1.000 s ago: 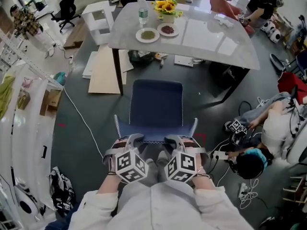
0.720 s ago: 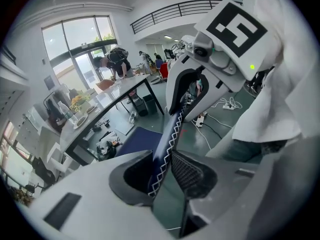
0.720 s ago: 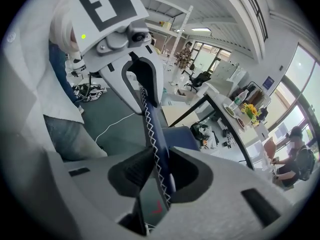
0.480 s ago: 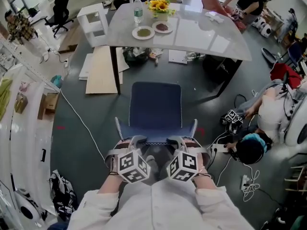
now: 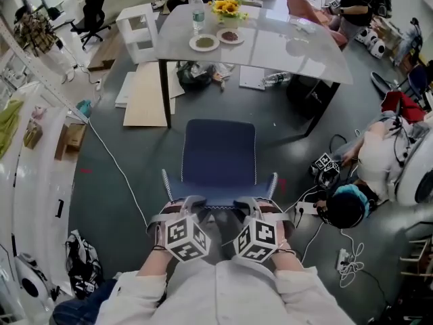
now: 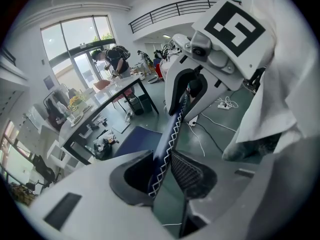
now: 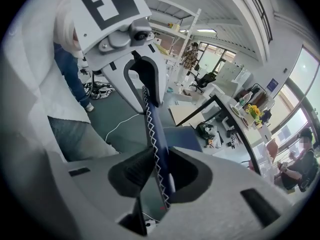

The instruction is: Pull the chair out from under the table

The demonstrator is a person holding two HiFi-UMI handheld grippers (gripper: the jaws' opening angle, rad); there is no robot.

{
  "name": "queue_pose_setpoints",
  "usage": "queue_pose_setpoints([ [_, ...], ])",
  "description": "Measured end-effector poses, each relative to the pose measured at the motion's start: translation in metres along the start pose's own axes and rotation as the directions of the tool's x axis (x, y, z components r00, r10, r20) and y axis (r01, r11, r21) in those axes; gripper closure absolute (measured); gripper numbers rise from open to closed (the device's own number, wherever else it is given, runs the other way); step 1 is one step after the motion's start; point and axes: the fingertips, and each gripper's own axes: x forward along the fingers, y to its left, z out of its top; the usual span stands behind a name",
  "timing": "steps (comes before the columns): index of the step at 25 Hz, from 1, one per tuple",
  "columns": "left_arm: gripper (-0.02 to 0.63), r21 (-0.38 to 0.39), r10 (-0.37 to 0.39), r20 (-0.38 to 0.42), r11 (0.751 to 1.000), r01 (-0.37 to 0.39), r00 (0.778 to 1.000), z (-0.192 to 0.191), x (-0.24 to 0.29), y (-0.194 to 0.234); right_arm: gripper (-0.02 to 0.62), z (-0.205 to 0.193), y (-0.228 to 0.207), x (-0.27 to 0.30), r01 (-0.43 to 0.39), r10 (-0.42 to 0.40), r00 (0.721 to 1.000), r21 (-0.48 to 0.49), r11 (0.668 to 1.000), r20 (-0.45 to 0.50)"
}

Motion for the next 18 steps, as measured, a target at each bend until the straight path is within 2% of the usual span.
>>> queue_pose_setpoints([
  [18,0.489,-0.079,0.079,-0.053,0.993,-0.083,0.995,0.002,-0.03,-0.121,0.515,-0.04,0.099,-0.058,-0.048,0.053,0.997,-0.091,0.995,0.055],
])
